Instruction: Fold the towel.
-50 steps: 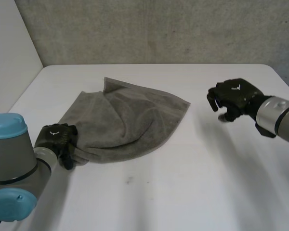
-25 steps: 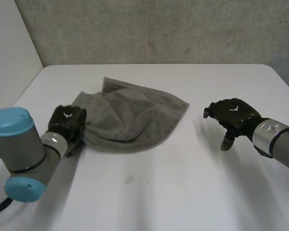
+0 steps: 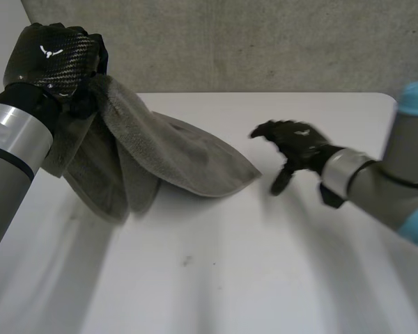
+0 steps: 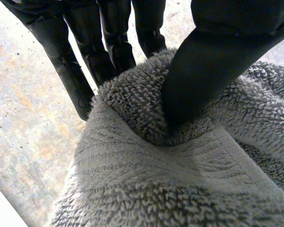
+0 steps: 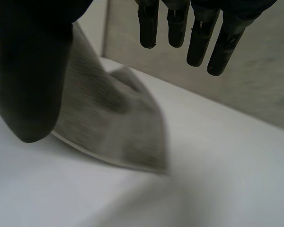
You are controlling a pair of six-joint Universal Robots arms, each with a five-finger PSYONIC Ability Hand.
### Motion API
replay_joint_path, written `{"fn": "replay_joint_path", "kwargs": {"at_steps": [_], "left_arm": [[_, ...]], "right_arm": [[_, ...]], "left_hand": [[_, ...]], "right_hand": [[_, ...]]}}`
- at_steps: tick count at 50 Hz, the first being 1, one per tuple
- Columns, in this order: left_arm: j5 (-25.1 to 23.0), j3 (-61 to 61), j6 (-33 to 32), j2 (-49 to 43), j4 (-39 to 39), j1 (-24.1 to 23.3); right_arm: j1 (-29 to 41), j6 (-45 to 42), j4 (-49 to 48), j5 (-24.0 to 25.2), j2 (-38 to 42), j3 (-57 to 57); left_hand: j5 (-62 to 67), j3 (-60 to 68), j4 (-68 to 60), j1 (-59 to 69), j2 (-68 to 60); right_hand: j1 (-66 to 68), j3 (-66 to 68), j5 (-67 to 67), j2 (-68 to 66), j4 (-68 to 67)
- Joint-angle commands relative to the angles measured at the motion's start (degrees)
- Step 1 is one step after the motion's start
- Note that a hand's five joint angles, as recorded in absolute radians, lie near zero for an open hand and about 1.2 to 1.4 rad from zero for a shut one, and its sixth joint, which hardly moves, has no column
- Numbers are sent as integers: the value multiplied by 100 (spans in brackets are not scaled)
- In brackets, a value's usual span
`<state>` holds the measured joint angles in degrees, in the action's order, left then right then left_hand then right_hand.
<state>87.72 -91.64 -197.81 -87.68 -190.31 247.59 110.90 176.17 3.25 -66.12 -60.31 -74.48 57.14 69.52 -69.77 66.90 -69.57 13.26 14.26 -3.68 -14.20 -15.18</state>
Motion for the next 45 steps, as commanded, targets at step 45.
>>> {"fn": "replay_joint_path", "kwargs": {"at_steps": [45], "left_arm": [[298,770,1139,304,451,-298]], "right_arm": [[1952,2941,-791,-1008,2287,2025]], "left_hand": [[1286,1048,-1023,1310,-1043]], "right_hand": [[-326,-426,368,420,518]]}}
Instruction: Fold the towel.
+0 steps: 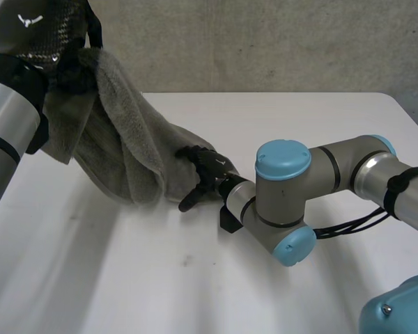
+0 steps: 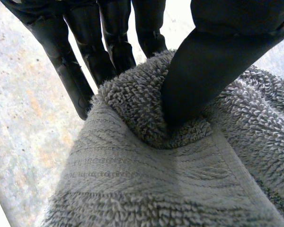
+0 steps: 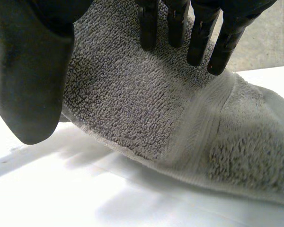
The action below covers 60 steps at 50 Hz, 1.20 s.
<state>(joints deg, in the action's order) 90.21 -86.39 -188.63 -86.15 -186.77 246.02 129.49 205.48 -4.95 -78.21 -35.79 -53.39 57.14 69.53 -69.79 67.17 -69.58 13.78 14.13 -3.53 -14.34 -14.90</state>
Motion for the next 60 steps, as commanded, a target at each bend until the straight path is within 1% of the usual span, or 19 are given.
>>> {"fn": "replay_joint_path", "kwargs": {"at_steps": [1,4,13,17,35,37,38,40,41,42,43,44,51,53,54,56,57,59,60], "left_arm": [[49,245,221,152,97,-142],[58,360,265,160,176,-213],[84,456,335,169,282,-564],[312,465,326,257,282,-669],[418,483,326,213,264,-626],[418,474,326,213,264,-617],[418,465,326,204,264,-617],[418,465,326,204,256,-617],[418,465,326,204,256,-617],[418,465,326,204,256,-608],[418,465,326,204,256,-608],[418,456,326,204,256,-600],[418,430,318,204,256,-555],[410,395,318,230,264,-538],[410,395,318,231,264,-538],[410,386,318,248,273,-538],[410,377,318,266,273,-538],[401,360,318,275,282,-538],[401,325,318,283,273,-538]], "right_arm": [[198,36,29,305,-183,-84],[339,71,3,508,-209,-84],[586,71,-41,508,-157,92],[674,80,-15,482,-51,293],[1184,713,-6,816,142,434],[1210,914,-6,886,177,513],[1210,915,-6,886,177,514],[1210,1099,-15,913,195,592],[1210,1100,-15,913,195,593],[1210,1169,-6,913,212,619],[1210,1170,-6,913,213,619],[1210,1231,-6,913,213,636],[1052,1346,117,948,-7,531],[676,1189,327,930,-383,260],[674,1187,328,930,-385,259],[88,611,468,860,-744,-65],[85,607,468,860,-745,-67],[-396,-75,486,790,-1069,-355],[-398,-78,486,790,-1071,-357]], "left_hand": [[1286,1047,-1021,1283,-1042],[1286,1047,-1021,1283,-1042],[1286,1047,-1021,1283,-1042],[1286,1047,-1021,1283,-1042],[1286,1047,-1021,1283,-1042],[1286,1047,-1021,1283,-1042],[1286,1047,-1021,1283,-1042],[1286,1047,-1021,1283,-1042],[1286,1047,-1021,1283,-1042],[1286,1047,-1021,1283,-1042],[1286,1047,-1021,1283,-1042],[1286,1047,-1021,1283,-1042],[1286,1047,-1021,1283,-1042],[1286,1047,-1021,1283,-1042],[1286,1047,-1021,1283,-1042],[1286,1047,-1021,1283,-1042],[1286,1047,-1021,1283,-1042],[1286,1047,-1021,1283,-1042],[1286,1047,-1021,1283,-1042]], "right_hand": [[-378,-413,353,434,490],[-378,-413,353,434,490],[-378,-413,353,434,490],[-378,-413,353,434,490],[-378,-413,353,434,490],[1404,1369,-1429,-1348,-1292],[1413,1379,-1438,-1357,-1301],[3437,3402,-3462,-3381,-3325],[3448,3414,-3473,-3392,-3337],[5297,5263,-5322,-5241,-5185],[5315,5281,-5340,-5260,-5204],[6609,6574,-6634,-6553,-6497],[6622,6587,-6647,-6566,-6510],[6622,6587,-6647,-6566,-6510],[6622,6587,-6647,-6566,-6510],[6622,6587,-6647,-6566,-6510],[6622,6587,-6647,-6566,-6510],[6622,6587,-6647,-6566,-6510],[6622,6587,-6647,-6566,-6510]]}}
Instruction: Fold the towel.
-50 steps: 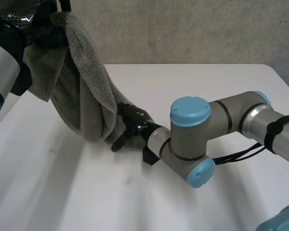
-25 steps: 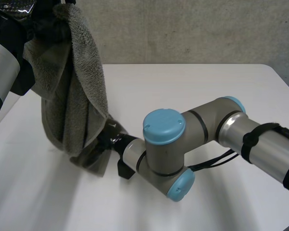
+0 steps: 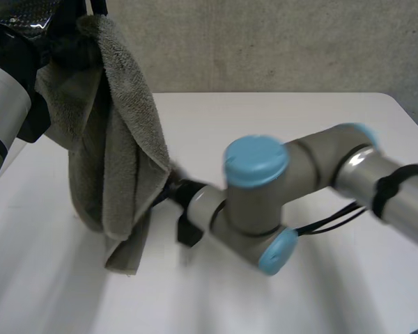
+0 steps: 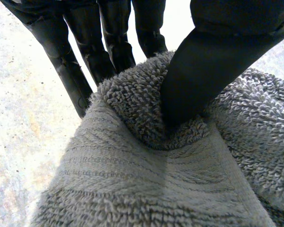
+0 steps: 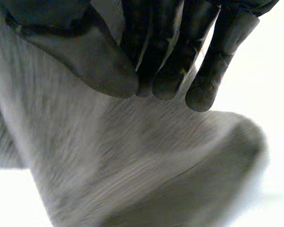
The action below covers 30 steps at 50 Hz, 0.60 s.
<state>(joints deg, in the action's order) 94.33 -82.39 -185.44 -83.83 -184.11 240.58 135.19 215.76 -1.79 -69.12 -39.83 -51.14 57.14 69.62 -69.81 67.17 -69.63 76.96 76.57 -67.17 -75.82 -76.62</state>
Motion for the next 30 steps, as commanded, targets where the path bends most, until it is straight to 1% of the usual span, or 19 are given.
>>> {"fn": "replay_joint_path", "kwargs": {"at_steps": [1,5,6,7,8,9,10,14,16,19,22,24,25,27,28,30], "left_arm": [[-2,-102,-10,60,-2,6],[-2,-102,-10,51,-19,15],[-2,-85,-18,51,-28,24],[-2,-41,-19,43,-37,59],[-2,-41,-19,43,-37,59],[-2,20,-19,43,-37,129],[-2,21,-19,43,-37,129],[-2,608,-19,-45,-2,322],[-2,732,-19,-71,7,331],[-11,855,-19,-159,33,323],[-2,856,-19,-168,86,323],[-2,830,-10,-168,103,323],[-2,795,-10,-168,104,323],[-2,768,-1,-168,112,314],[-2,742,8,-168,112,296],[7,733,8,-168,112,279]], "right_arm": [[-1116,-1350,161,-119,-797,-720],[-1276,-1440,188,-75,-957,-897],[-1284,-1423,257,-32,-1000,-950],[-1276,-1457,414,-31,-1053,-1028],[-1276,-1458,416,-31,-1054,-1029],[-1249,-1510,607,-31,-1080,-1116],[-1232,-1528,783,-40,-1089,-1239],[-1188,-1607,899,-58,-1106,-1572],[-1153,-1686,856,-49,-1141,-1977],[-1153,-1651,794,-49,-1141,-2101],[-1117,-1555,539,-67,-1141,-2277],[-881,-1310,259,-110,-1089,-2234],[-880,-1308,258,-110,-1089,-2233],[-688,-871,48,-119,-1001,-2102],[-687,-869,47,-119,-1001,-2102],[-529,-458,-128,-137,-879,-1866]], "left_hand": [[1286,1038,-1019,1283,-1037],[1286,1038,-1019,1283,-1037],[1286,1038,-1019,1283,-1037],[1286,1038,-1019,1283,-1037],[1286,1038,-1019,1283,-1037],[1286,1038,-1019,1283,-1037],[1286,1038,-1019,1283,-1037],[1286,1038,-1019,1283,-1037],[1286,1038,-1019,1283,-1037],[1286,1038,-1019,1283,-1037],[1286,1038,-1019,1283,-1037],[1286,1038,-1019,1283,-1037],[1286,1038,-1019,1283,-1037],[1286,1038,-1019,1283,-1037],[1286,1038,-1019,1283,-1037],[1286,1038,-1019,1283,-1037]], "right_hand": [[304,343,-283,-418,-338],[304,343,-283,-418,-338],[-1272,-1233,1294,1158,1238],[-5168,-5129,5189,5054,5134],[-5207,-5168,5228,5093,5173],[-6696,-6657,6717,6582,6662],[-6696,-6657,6717,6582,6662],[-6696,-6657,6717,6582,6662],[-6696,-6657,6717,6582,6662],[-6696,-6657,6717,6582,6662],[-6696,-6657,6717,6582,6662],[-6696,-6657,6717,6582,6662],[-6696,-6657,6717,6582,6662],[-6696,-6657,6717,6582,6662],[-6696,-6657,6717,6582,6662],[-6696,-6657,6717,6582,6662]]}}
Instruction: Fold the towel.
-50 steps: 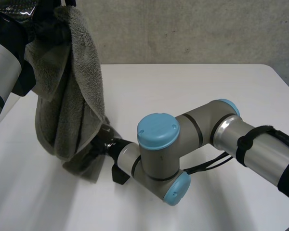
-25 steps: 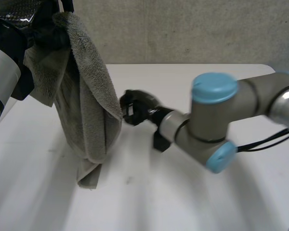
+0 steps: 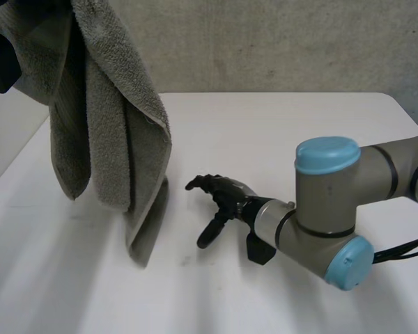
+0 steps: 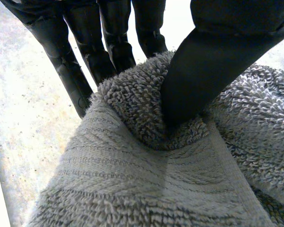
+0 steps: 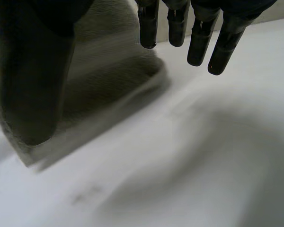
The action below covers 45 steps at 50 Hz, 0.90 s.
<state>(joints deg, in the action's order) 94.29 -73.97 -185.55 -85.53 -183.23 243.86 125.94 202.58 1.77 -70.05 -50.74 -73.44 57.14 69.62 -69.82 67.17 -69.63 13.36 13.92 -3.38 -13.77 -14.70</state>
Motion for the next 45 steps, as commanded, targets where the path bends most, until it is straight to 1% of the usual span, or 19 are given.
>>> {"fn": "replay_joint_path", "kwargs": {"at_steps": [1,6,8,15,16,17,18,19,21,25,30,32,33,35,36,37,38,40,45], "left_arm": [[11,-109,19,1,24,-49],[11,-127,19,28,24,-66],[11,-127,19,36,33,-66],[11,-153,19,36,33,-75],[11,-179,19,36,33,-75],[11,-180,19,36,33,-75],[11,-206,19,36,33,-75],[2,-232,19,36,33,-67],[2,-250,10,36,33,-66],[-7,-311,10,36,24,-23],[-15,-390,10,80,24,-5],[-15,-425,2,89,24,-5],[-15,-478,10,98,24,12],[-15,-557,2,107,24,39],[-15,-557,2,107,24,39],[-15,-653,-7,124,24,74],[-15,-767,-7,133,24,109],[-33,-899,-16,133,15,170],[-94,-1356,-25,107,-11,416]], "right_arm": [[396,862,-484,-44,213,365],[818,1363,-581,-167,460,813],[1002,1599,-581,-368,713,1146],[1397,1899,-581,-615,1258,1805],[1468,1917,-572,-624,1381,1928],[1468,1917,-572,-624,1382,1930],[1503,1917,-563,-615,1469,2025],[1503,1917,-563,-615,1470,2026],[1503,1908,-563,-606,1514,2070],[1451,1882,-581,-668,1391,1991],[1082,1706,-537,-756,864,1499],[417,1199,-581,-703,401,948],[414,1196,-581,-703,398,945],[-242,409,-590,-633,-100,447],[-246,405,-590,-633,-103,444],[-515,-30,-581,-546,-329,288],[-518,-34,-581,-545,-331,286],[-1016,-831,-520,-274,-778,6],[-1650,-1658,-309,210,-1349,-118]], "left_hand": [[1286,1038,-1018,1283,-1037],[1286,1038,-1018,1283,-1037],[1286,1038,-1018,1283,-1037],[1286,1038,-1018,1283,-1037],[1286,1038,-1018,1283,-1037],[1286,1038,-1018,1283,-1037],[1286,1038,-1018,1283,-1037],[1286,1038,-1018,1283,-1037],[1286,1038,-1018,1283,-1037],[1286,1038,-1018,1283,-1037],[1286,1038,-1018,1283,-1037],[1286,1038,-1018,1283,-1037],[1286,1038,-1018,1283,-1037],[1286,1038,-1018,1283,-1037],[1286,1038,-1018,1283,-1037],[1286,1038,-1018,1283,-1037],[1286,1038,-1018,1283,-1037],[1286,1038,-1018,1283,-1037],[1286,1038,-1018,1283,-1037]], "right_hand": [[-336,-392,338,377,470],[-336,-392,338,377,470],[-336,-392,338,377,470],[-336,-392,338,377,470],[270,214,-267,-229,-135],[278,222,-276,-237,-144],[1744,1688,-1742,-1703,-1609],[1758,1702,-1756,-1718,-1624],[6638,6582,-6636,-6598,-6504],[6664,6608,-6662,-6623,-6530],[6664,6608,-6662,-6623,-6530],[6664,6608,-6662,-6623,-6530],[6664,6608,-6662,-6623,-6530],[6664,6608,-6662,-6623,-6530],[6664,6608,-6662,-6623,-6530],[6664,6608,-6662,-6623,-6530],[6664,6608,-6662,-6623,-6530],[6664,6608,-6662,-6623,-6530],[6664,6608,-6662,-6623,-6530]]}}
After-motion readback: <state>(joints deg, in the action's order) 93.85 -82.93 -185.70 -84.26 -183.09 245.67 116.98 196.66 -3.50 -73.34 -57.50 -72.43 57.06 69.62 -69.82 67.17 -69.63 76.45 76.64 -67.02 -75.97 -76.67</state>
